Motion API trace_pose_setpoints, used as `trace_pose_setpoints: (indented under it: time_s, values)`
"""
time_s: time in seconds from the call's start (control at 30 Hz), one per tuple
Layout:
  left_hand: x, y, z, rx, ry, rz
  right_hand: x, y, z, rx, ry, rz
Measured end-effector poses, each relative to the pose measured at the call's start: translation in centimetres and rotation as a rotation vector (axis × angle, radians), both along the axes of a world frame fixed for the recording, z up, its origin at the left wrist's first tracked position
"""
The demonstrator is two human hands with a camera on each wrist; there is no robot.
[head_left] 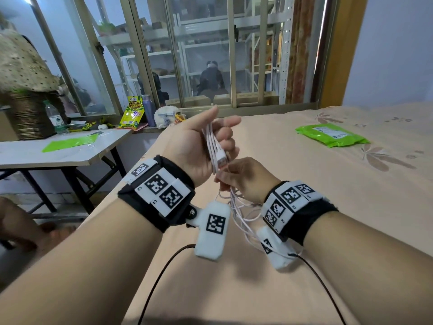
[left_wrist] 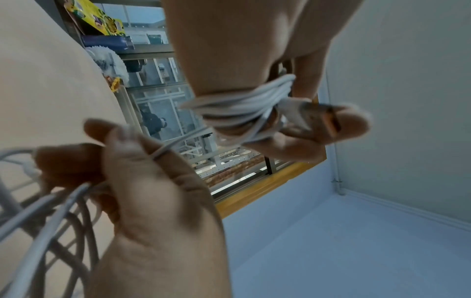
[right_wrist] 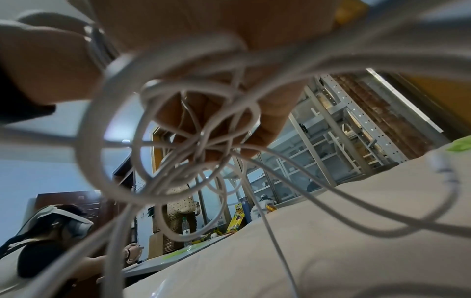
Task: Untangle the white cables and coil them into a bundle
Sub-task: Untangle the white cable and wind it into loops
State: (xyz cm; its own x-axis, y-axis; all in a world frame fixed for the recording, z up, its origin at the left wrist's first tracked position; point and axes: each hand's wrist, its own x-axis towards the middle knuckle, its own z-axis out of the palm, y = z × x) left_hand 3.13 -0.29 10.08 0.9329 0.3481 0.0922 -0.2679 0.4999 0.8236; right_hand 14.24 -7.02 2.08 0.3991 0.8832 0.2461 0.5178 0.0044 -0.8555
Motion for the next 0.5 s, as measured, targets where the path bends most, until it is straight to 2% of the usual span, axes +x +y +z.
trace_pose_setpoints:
  time_s: [0.1, 0.27, 0.37, 0.5]
  values:
    - [0.8, 0.2, -0.2, -0.091, -0.082, 0.170, -0.5, 0.0, 0.1, -0.042, -0.059, 0.012]
    - [1.7, 0.7, -0.9, -0.085, -0.091, 0.304, -1.0, -0.2, 0.3, -0.057, -0.068, 0.048]
    - [2.1, 0.9, -1.5, 0.030, -0.053, 0.388, -1.0, -0.3, 0.4, -0.094, -0.117, 0.057]
    - [2.5, 1.0, -2.2, 0.275, 0.051, 0.507, -1.2, -0.7, 0.6, -0.155, -0.222, 0.048]
